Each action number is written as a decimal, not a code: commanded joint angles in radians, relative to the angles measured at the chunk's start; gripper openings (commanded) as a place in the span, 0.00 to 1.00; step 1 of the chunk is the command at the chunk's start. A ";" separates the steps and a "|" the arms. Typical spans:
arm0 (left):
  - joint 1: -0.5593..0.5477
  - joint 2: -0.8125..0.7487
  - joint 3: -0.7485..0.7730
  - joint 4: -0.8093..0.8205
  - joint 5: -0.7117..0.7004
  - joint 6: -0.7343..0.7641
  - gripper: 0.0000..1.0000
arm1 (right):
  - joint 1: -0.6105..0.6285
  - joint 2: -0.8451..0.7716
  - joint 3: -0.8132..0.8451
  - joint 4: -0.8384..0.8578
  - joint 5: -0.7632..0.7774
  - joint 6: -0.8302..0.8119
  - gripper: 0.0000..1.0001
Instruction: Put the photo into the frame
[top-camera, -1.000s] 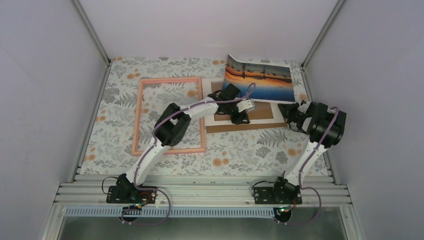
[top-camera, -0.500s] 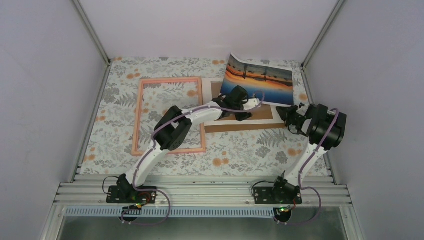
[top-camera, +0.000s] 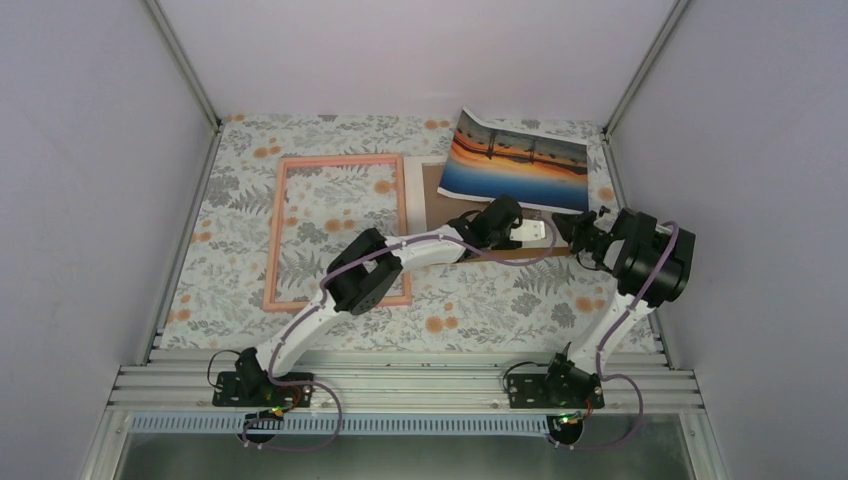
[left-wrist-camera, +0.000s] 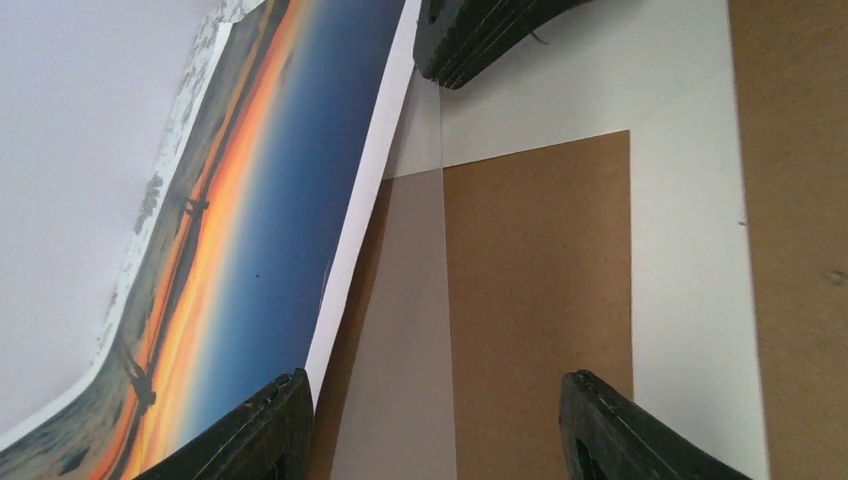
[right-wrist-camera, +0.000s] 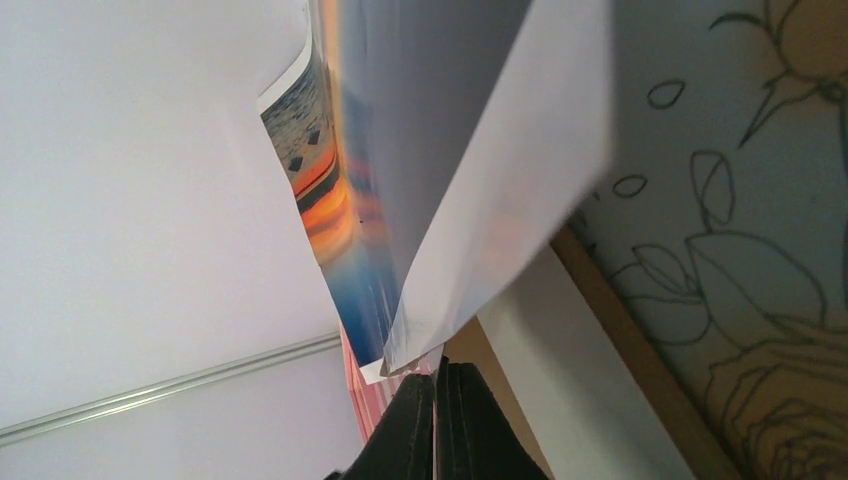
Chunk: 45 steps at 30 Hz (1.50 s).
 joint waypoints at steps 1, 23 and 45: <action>-0.015 0.081 0.070 0.045 -0.112 0.104 0.62 | 0.016 -0.056 -0.029 0.000 -0.020 0.012 0.04; -0.058 0.009 -0.031 0.125 -0.258 0.198 0.02 | 0.021 -0.158 0.043 -0.350 -0.053 -0.186 0.14; -0.097 -0.336 -0.060 -0.491 -0.046 -0.043 0.02 | -0.114 -0.372 0.442 -1.246 -0.135 -1.063 0.96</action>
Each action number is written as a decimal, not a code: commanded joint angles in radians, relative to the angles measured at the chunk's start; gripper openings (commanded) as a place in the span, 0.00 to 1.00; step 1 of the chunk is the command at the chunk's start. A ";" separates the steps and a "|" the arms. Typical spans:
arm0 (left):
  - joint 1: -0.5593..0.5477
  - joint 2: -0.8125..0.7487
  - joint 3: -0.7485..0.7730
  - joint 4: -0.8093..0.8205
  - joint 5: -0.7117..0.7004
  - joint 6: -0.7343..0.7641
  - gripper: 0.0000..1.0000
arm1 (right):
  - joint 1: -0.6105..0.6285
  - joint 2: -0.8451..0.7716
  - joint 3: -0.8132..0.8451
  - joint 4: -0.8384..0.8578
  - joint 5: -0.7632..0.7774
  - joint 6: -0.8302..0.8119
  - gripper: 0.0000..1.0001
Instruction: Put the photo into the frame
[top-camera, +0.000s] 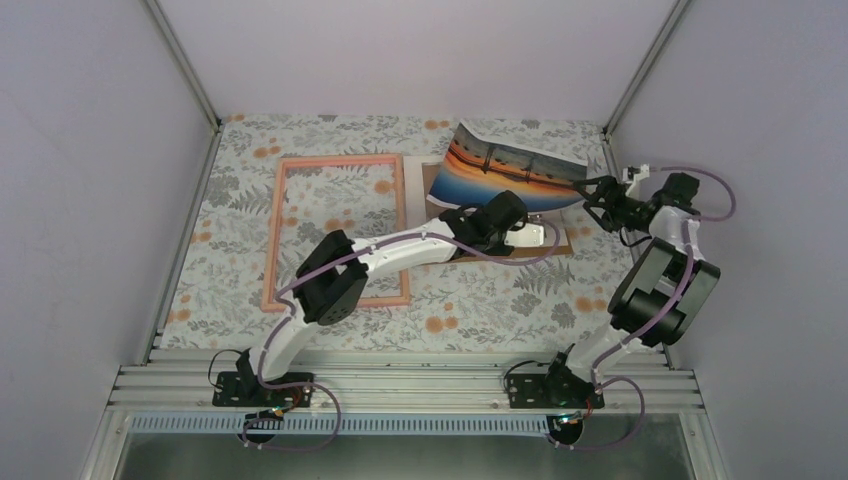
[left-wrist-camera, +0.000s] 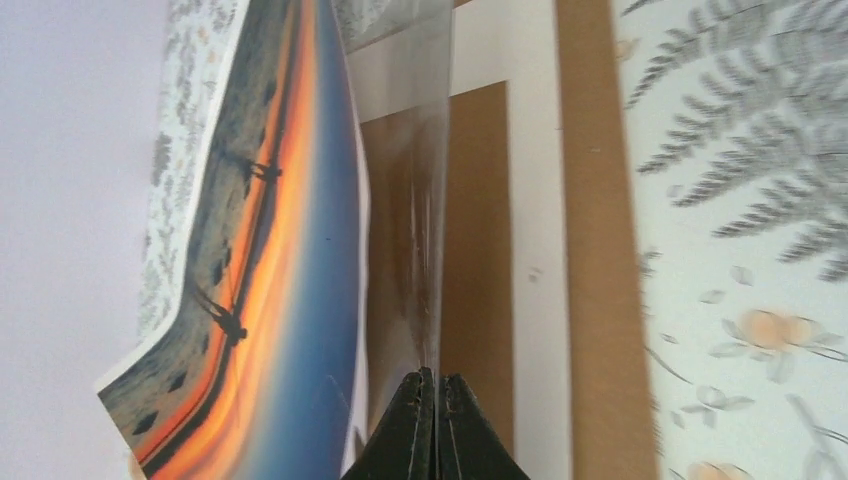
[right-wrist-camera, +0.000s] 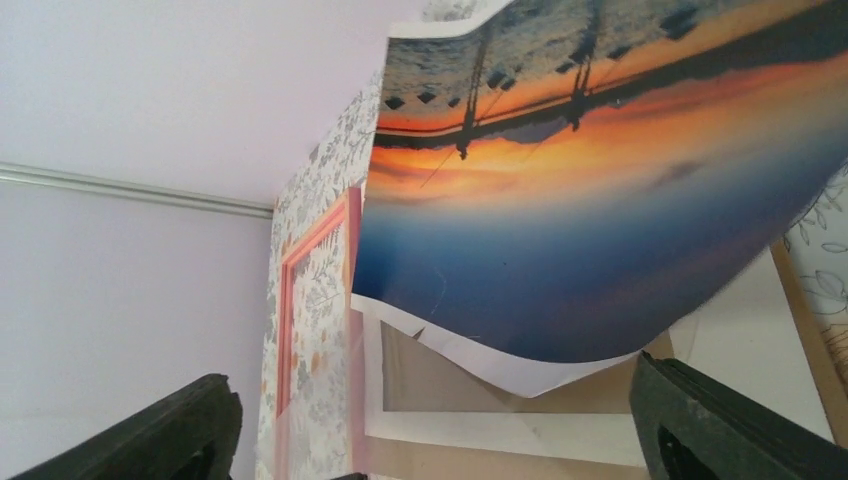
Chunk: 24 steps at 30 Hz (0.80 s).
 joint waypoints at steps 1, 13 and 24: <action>-0.034 -0.091 0.032 -0.193 0.072 -0.071 0.02 | -0.030 -0.092 0.053 -0.154 -0.035 -0.196 0.99; -0.084 -0.159 0.290 -0.493 0.222 -0.206 0.02 | -0.066 -0.138 0.125 -0.115 -0.105 -0.215 1.00; -0.056 -0.301 0.397 -0.532 0.314 -0.313 0.02 | -0.087 -0.169 0.268 0.061 -0.076 -0.071 1.00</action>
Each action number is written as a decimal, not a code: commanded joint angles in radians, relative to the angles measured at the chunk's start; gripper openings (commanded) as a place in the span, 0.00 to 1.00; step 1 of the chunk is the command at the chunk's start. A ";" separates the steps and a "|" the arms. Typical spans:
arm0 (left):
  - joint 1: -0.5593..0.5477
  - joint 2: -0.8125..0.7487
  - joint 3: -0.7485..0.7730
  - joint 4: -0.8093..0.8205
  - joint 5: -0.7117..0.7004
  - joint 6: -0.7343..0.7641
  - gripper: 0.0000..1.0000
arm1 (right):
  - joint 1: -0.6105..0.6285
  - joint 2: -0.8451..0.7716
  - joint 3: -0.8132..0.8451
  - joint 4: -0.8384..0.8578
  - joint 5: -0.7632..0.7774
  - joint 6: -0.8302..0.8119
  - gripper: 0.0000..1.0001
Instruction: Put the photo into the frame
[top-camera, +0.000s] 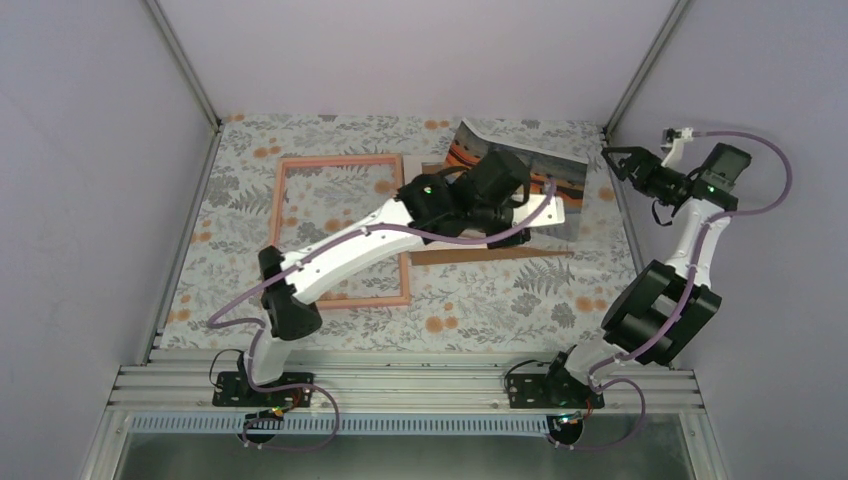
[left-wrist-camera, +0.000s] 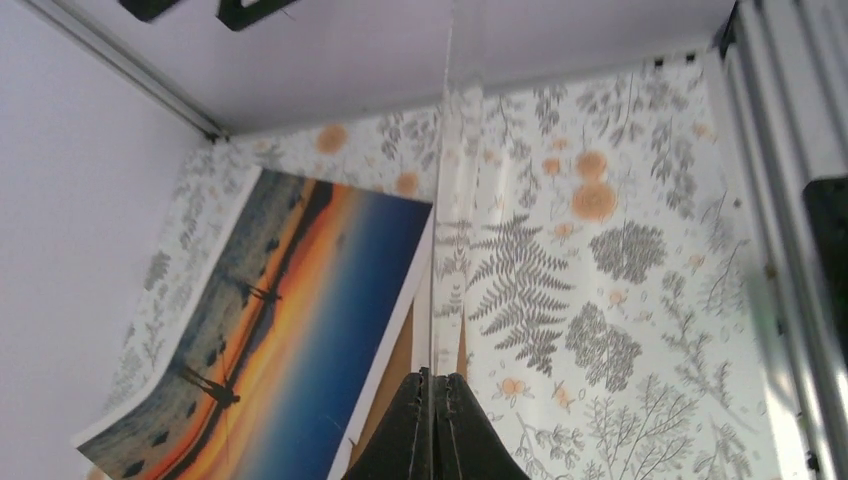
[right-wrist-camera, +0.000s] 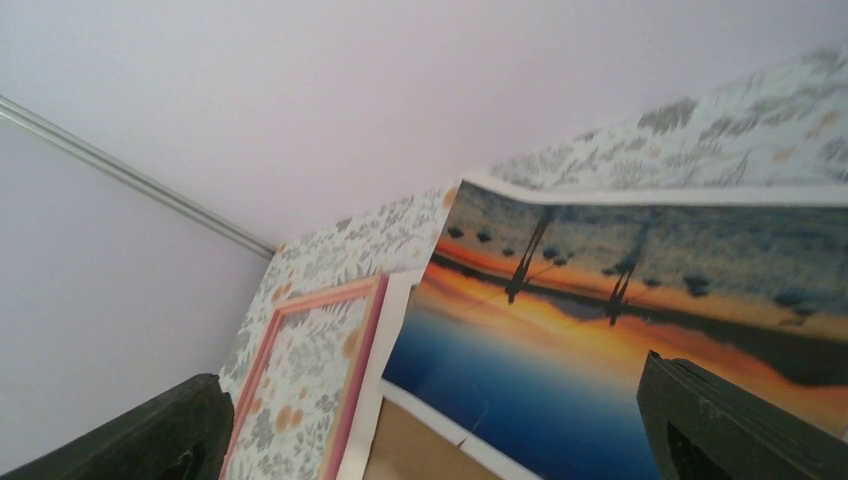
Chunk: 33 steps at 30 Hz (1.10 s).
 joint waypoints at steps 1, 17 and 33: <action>0.030 -0.081 0.061 -0.017 0.080 -0.094 0.02 | -0.030 -0.031 0.084 0.126 -0.013 0.082 1.00; 0.348 -0.279 -0.030 0.171 0.621 -0.470 0.02 | -0.057 -0.040 -0.005 0.215 -0.023 0.142 1.00; 0.773 -0.506 -0.988 0.786 0.727 -0.965 0.02 | 0.050 -0.068 -0.172 0.340 0.024 0.198 1.00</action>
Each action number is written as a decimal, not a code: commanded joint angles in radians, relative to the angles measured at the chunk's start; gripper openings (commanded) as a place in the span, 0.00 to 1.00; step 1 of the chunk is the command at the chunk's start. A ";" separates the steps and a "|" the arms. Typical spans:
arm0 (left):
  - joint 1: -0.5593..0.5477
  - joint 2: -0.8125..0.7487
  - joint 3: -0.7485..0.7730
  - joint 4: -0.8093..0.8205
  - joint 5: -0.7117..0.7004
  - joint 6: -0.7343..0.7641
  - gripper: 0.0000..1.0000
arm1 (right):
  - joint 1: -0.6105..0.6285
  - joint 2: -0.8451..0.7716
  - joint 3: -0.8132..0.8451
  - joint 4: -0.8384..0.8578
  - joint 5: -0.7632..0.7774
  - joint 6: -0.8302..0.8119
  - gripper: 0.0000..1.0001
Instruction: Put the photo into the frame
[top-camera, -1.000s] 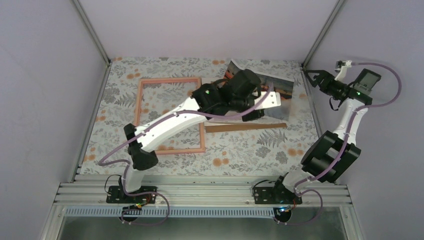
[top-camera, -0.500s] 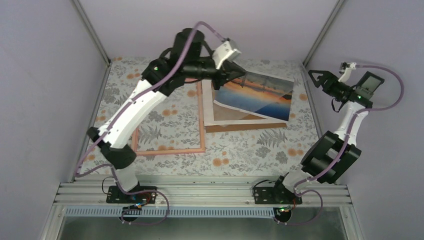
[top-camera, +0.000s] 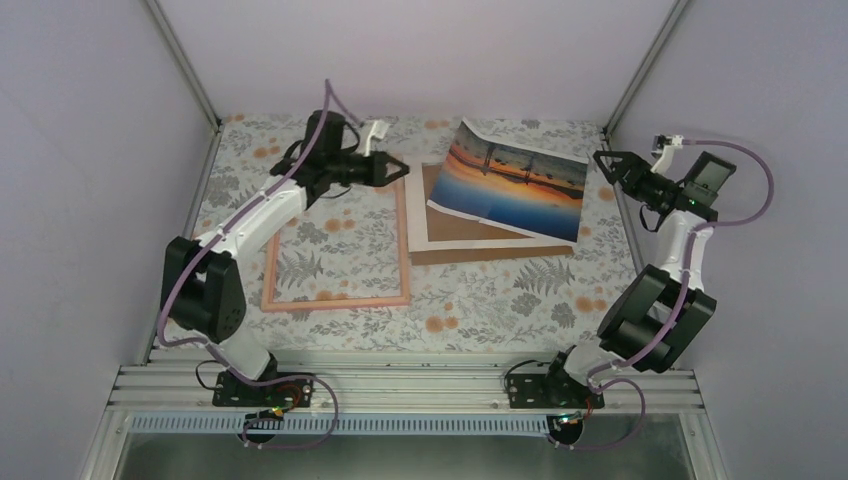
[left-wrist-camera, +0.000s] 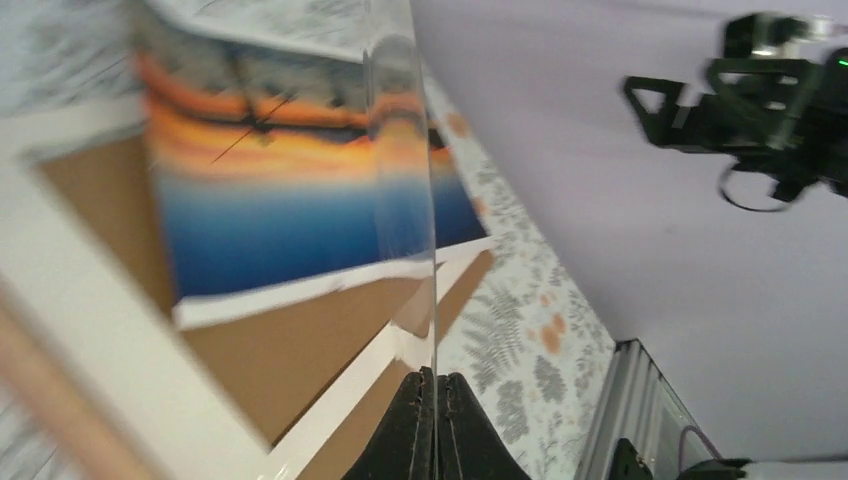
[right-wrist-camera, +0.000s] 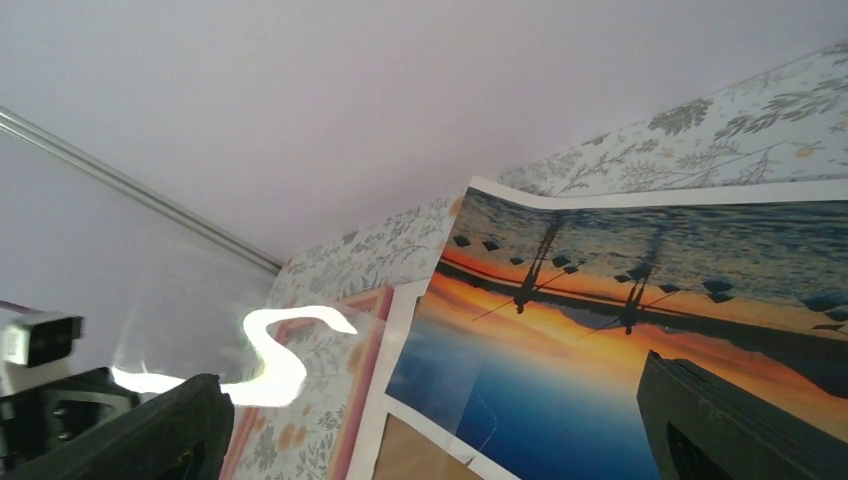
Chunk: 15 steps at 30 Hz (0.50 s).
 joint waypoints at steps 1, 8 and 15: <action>0.084 -0.132 -0.174 0.169 -0.013 -0.107 0.02 | 0.033 -0.015 -0.031 0.066 0.013 0.032 1.00; 0.218 -0.181 -0.382 0.249 -0.097 -0.069 0.03 | 0.093 -0.017 -0.057 0.083 0.035 0.042 1.00; 0.294 -0.156 -0.472 0.303 -0.125 -0.016 0.03 | 0.145 -0.032 -0.088 0.093 0.050 0.037 1.00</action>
